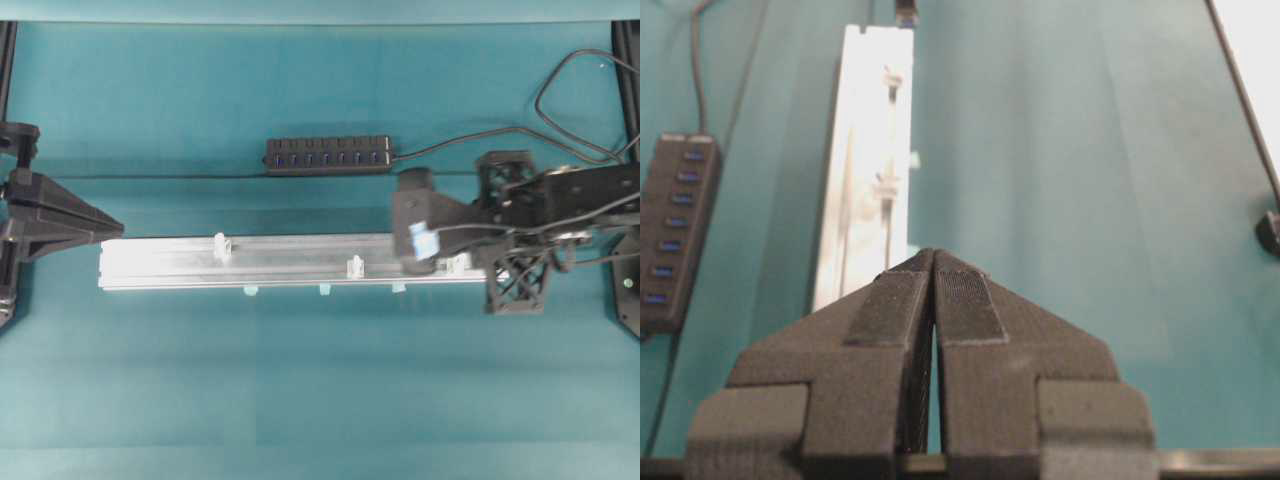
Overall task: Pass the USB cable through three rings with both arms.
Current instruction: 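Carry the plug right and thread it through the rightmost white ring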
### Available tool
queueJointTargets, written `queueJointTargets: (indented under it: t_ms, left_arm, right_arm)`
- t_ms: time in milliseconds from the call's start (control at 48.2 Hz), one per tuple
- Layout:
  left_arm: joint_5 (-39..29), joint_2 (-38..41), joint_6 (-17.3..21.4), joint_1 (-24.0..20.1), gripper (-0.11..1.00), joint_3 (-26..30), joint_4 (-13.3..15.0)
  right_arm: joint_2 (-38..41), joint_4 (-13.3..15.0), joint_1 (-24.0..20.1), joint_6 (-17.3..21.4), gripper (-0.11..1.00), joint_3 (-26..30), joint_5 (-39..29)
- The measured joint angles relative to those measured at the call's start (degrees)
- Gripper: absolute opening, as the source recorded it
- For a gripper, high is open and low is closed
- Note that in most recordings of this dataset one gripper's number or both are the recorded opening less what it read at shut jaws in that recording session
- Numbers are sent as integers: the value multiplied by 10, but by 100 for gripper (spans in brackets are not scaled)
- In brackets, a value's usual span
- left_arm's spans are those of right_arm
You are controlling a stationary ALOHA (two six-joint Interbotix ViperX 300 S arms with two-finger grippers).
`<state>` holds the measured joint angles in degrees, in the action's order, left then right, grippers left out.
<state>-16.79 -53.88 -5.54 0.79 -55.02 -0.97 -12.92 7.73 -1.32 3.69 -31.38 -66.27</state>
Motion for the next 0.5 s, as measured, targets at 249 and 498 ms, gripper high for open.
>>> queueJointTargets:
  t_ms: [249,498]
  left_arm:
    - [0,-2,0,-1,2,-1,1]
    - [0,-3,0,-4,2,0,1]
  right_arm:
    - [-57,0,5,39,-8,-62,2]
    - [-95,1,5,63,-8,-98,2]
